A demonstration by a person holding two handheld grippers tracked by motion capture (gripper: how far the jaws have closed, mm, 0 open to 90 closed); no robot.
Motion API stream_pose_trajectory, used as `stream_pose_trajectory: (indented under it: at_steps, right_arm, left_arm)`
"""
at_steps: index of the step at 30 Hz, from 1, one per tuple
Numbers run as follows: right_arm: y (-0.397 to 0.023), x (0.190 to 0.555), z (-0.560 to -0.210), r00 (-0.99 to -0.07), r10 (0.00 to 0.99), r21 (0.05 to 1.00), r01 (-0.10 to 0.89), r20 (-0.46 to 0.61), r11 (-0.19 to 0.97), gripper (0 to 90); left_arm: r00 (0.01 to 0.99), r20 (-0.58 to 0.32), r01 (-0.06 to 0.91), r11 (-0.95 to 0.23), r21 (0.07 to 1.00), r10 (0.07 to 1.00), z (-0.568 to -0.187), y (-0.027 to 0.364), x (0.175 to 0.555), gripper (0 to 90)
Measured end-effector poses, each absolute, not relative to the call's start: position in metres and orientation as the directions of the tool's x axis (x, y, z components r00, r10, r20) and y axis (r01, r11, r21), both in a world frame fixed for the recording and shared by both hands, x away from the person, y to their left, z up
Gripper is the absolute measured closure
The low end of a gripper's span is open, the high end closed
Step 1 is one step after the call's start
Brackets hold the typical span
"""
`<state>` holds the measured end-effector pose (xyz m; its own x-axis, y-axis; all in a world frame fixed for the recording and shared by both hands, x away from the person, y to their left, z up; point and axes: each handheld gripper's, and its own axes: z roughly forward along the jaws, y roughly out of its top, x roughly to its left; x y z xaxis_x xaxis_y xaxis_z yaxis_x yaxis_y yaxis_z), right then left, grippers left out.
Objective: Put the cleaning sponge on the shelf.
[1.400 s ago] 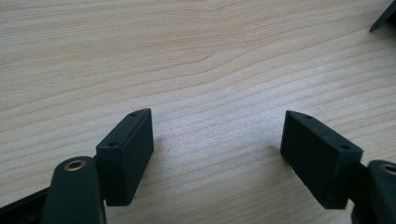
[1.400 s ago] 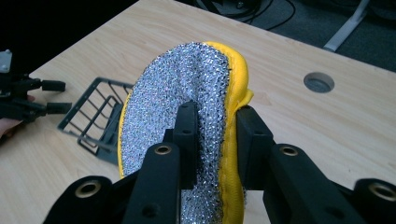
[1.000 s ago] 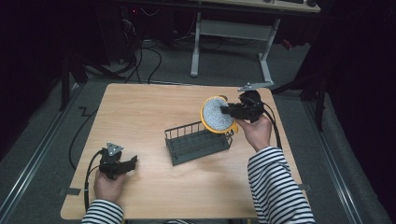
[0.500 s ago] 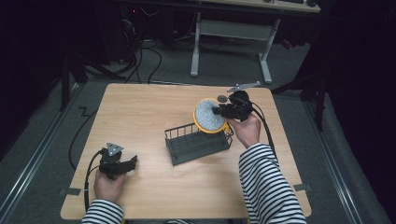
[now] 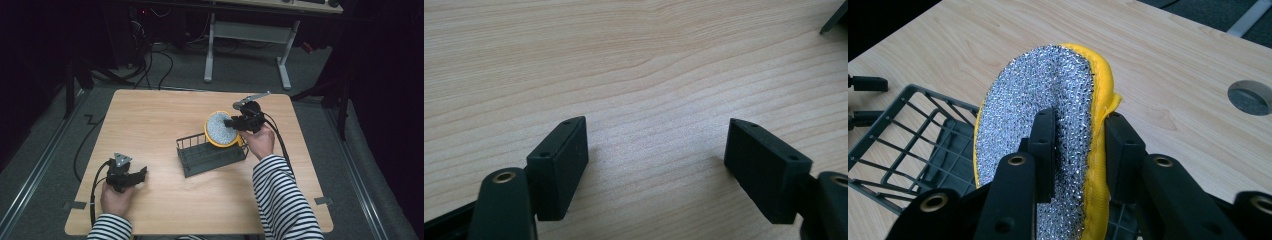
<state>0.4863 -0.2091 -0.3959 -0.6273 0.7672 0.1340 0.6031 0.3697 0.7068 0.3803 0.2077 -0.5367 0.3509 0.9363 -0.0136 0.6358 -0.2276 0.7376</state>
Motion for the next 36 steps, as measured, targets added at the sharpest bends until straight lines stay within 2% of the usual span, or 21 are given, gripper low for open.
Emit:
stream_pose_trajectory:
  at_steps: [26, 36]
  right_arm:
    - [-0.213, 0.473, -0.424, -0.644, 0.753, 0.615, 0.651, 0.136, 0.445, 71.3]
    - [-0.219, 0.467, -0.417, -0.62, 0.777, 0.656, 0.632, 0.11, 0.412, 50.7]
  left_arm:
    - [0.351, -0.013, 0.634, -0.228, 0.739, 0.936, -0.537, 0.208, 0.38, 26.1]
    - [0.352, -0.014, 0.635, -0.228, 0.738, 0.936, -0.537, 0.208, 0.38, 26.1]
